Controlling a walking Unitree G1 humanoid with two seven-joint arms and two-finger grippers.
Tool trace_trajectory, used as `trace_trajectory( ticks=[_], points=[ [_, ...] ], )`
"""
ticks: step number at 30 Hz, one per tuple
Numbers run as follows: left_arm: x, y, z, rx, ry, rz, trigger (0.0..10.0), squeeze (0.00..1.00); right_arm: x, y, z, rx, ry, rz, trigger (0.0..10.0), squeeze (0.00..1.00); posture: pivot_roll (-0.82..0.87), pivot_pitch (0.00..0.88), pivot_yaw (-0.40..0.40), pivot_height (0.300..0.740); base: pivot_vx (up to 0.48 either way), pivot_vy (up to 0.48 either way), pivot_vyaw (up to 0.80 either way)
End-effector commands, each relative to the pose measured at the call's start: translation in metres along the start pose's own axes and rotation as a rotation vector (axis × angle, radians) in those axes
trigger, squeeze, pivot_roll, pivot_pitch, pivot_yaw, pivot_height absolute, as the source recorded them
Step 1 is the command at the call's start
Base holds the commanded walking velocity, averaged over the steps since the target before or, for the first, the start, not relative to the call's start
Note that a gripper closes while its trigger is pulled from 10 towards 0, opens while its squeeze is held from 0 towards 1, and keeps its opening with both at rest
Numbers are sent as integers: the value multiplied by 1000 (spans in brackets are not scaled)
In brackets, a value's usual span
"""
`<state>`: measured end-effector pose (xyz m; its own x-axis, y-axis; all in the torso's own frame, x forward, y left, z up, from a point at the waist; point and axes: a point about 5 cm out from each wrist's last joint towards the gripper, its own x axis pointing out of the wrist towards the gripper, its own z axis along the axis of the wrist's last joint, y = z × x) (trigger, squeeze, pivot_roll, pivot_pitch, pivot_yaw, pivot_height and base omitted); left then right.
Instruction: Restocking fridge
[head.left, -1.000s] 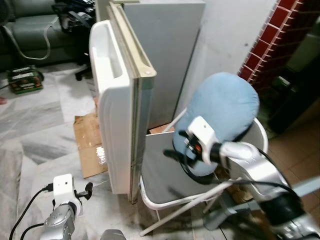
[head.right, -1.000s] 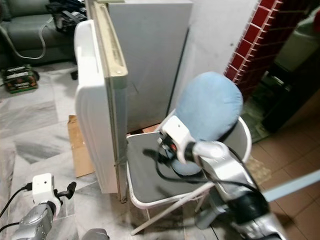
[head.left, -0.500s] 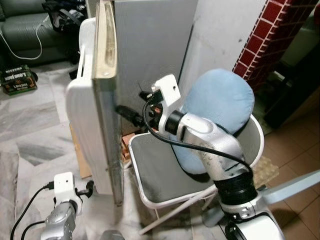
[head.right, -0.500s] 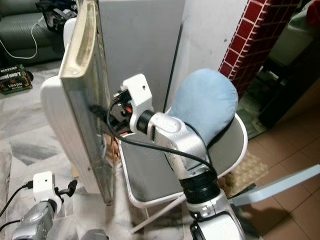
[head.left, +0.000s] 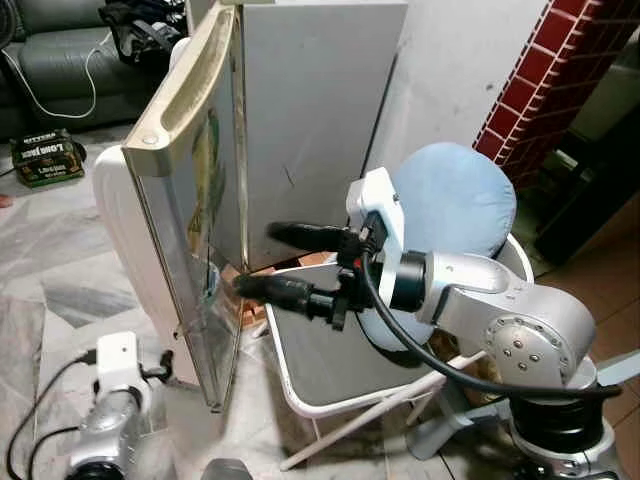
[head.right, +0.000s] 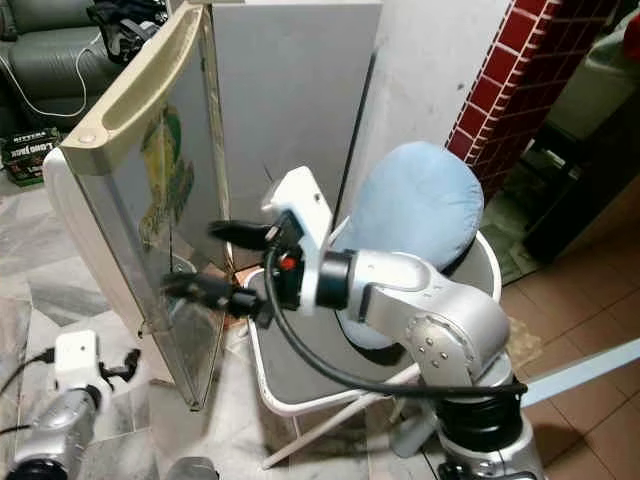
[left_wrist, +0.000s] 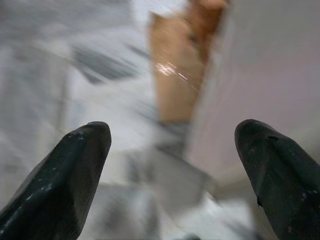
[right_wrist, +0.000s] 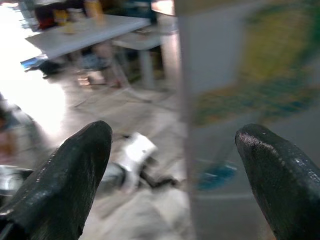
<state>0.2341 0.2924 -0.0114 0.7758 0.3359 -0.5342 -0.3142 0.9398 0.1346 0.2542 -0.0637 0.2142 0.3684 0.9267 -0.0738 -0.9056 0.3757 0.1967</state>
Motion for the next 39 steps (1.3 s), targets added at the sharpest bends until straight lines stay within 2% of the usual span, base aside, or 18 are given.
trace_trajectory(
  ticks=[1, 5, 6, 7, 9, 12, 15, 17, 18, 19, 24, 28, 29, 31, 34, 35, 36, 39],
  points=[
    [3, 19, 14, -5, -34, 79, 10000, 0, -5, -16, -8, -9, 22, -118, 10000, 0, 72, 0, -68, 740, 0, 0, 0],
    [2, 48, 24, -34, -50, 184, 10000, 0, -14, -36, -20, 16, 34, -244, 10000, 0, 80, 0, -70, 740, 0, 0, 0],
    [2, 62, 28, -48, -53, 225, 10000, 0, -18, -43, -26, 3, 44, -290, 10000, 0, 84, 0, -73, 740, 0, 0, 0],
    [1, 68, 31, -56, -56, 242, 10000, 0, -19, -45, -28, 6, 44, -308, 10000, 0, 84, 0, -72, 740, 0, 0, 0],
    [1, 72, 38, -66, -72, 242, 10000, 0, -20, -48, -31, 10, 33, -339, 10000, 0, 85, 0, -71, 740, 0, 0, 0],
    [3, 70, 40, -69, -76, 222, 10000, 0, -20, -51, -37, 6, 30, -363, 10000, 0, 87, 0, -70, 740, 0, 0, 0],
    [5, 41, 35, -83, -92, 82, 10000, 0, -22, -57, -50, 11, 36, -418, 10000, 0, 93, 0, -67, 740, 0, 0, 0],
    [6, 35, 33, -76, -92, 53, 10000, 0, -23, -58, -54, 9, 36, -427, 10000, 0, 93, 0, -67, 740, 0, 0, 0],
    [6, 22, 30, -72, -92, -17, 10000, 0, -24, -58, -61, 19, 36, -434, 10000, 0, 94, 0, -68, 740, 0, 0, 0],
    [6, 17, 30, -68, -92, -43, 10000, 0, -24, -57, -63, 27, 35, -435, 10000, 0, 93, 0, -69, 740, 0, 0, 0],
    [2, -18, 40, 42, -175, -208, 10000, 0, -32, -53, -82, -14, 85, -418, 10000, 0, 95, 0, -74, 740, 0, 0, 0],
    [-11, -44, 53, 109, -267, -329, 10000, 0, -39, -55, -95, -19, 128, -463, 10000, 0, 93, 0, -73, 740, 0, 0, 0],
    [-11, -44, 53, 109, -267, -329, 10000, 0, -39, -55, -95, -19, 128, -463, 10000, 0, 93, 0, -73, 740, 0, 0, 0],
    [-25, -62, 59, 165, -332, -421, 10000, 0, -43, -59, -104, -26, 161, -541, 10000, 0, 91, 0, -72, 740, 0, 0, 0],
    [-36, -74, 65, 209, -382, -480, 10000, 0, -46, -61, -109, -33, 165, -615, 10000, 0, 89, 0, -72, 740, 0, 0, 0],
    [-36, -74, 65, 209, -382, -480, 10000, 0, -46, -61, -109, -33, 165, -615, 10000, 0, 89, 0, -72, 740, 0, 0, 0],
    [-46, -85, 70, 203, -404, -525, 10000, 0, -48, -64, -110, -30, 151, -669, 10000, 0, 83, 0, -69, 740, 0, 0, 0],
    [-58, -95, 71, 205, -431, -544, 10000, 0, -49, -65, -110, -17, 124, -722, 10000, 0, 81, 0, -68, 740, 0, 0, 0]
  ],
)
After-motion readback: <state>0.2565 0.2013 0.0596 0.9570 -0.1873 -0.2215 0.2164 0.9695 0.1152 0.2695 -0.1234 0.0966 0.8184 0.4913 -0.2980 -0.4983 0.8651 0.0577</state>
